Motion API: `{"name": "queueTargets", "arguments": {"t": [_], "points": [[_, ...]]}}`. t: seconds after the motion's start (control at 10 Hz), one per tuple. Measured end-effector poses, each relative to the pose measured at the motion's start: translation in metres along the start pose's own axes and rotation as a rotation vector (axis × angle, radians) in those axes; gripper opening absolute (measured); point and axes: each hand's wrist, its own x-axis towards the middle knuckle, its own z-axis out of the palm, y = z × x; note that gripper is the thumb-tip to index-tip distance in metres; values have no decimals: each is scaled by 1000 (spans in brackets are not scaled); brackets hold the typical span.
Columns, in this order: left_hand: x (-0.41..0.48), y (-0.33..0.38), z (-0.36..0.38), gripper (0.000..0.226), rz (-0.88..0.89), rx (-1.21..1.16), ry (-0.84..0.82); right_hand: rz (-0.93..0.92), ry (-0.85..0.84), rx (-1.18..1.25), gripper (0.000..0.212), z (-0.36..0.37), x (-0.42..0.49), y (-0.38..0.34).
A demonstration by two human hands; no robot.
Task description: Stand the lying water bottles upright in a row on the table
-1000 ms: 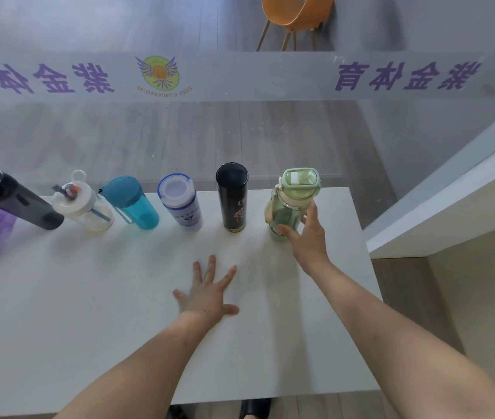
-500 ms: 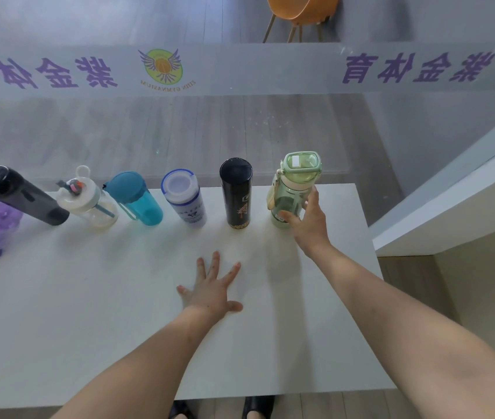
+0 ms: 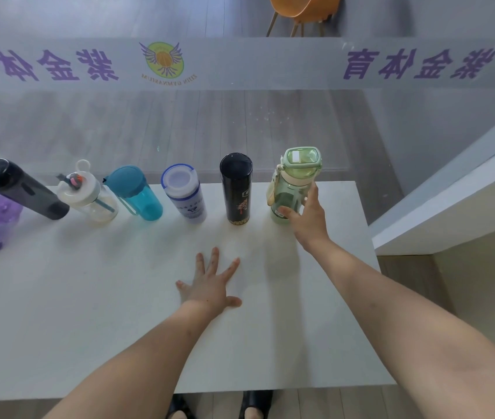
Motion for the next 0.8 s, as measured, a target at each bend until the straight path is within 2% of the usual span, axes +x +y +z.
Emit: {"name": "queueTargets", "arguments": {"t": [0.2,0.5,0.7,0.8], "points": [[0,-1,1,105,1,-5,-2,8,56,6,83,3,-11,-5],[0,-1,0,105,6,-11,-7,-2,25,-17,81,-5,-13,-1],[2,-3,-4,103,22,-11,-17,47,10,-4,86,-9,-17,-7],[-1,-12,-7,94,48,-16,-23,144,-15,-52,91,-11,-37,-5]]}}
